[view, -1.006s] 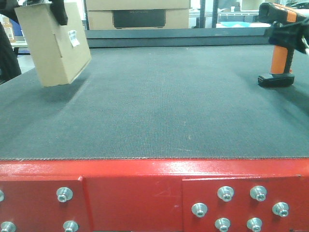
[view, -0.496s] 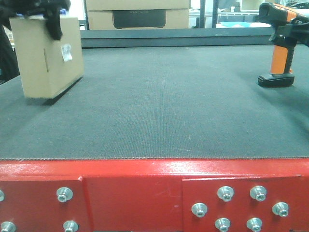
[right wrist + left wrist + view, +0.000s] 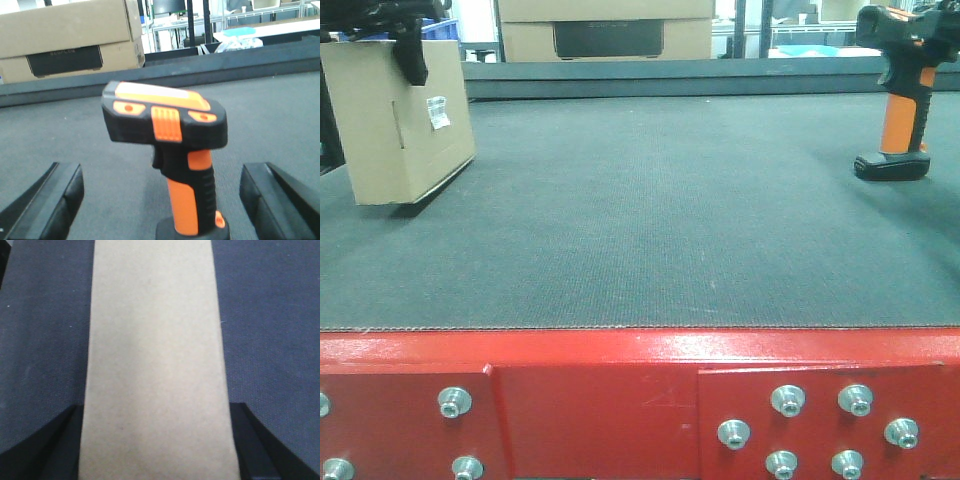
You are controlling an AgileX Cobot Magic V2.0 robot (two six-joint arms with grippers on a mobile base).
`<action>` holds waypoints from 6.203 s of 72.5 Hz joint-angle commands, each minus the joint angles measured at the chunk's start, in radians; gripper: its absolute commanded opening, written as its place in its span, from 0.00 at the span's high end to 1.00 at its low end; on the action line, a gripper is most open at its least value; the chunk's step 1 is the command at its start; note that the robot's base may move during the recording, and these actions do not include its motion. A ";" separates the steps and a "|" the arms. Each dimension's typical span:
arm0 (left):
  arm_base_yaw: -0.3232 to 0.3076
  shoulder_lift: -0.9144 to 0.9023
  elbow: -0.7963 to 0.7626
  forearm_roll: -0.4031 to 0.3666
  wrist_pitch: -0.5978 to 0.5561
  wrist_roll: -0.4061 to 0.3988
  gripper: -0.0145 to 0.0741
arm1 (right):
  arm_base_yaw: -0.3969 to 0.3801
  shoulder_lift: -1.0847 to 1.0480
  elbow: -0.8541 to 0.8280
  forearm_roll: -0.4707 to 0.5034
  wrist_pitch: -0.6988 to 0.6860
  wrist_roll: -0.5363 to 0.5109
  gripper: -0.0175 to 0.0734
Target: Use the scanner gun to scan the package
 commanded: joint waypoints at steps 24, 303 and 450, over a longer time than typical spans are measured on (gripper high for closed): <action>0.002 0.002 -0.012 -0.010 -0.017 0.002 0.19 | -0.002 -0.013 0.005 -0.045 0.009 -0.002 0.21; 0.178 -1.807 1.412 0.094 -0.722 -0.185 0.94 | 0.126 -1.714 0.759 0.108 0.956 -0.233 0.99; 0.119 -1.928 1.759 -0.133 -0.781 0.179 0.94 | 0.126 -1.714 0.759 0.114 0.953 -0.233 0.99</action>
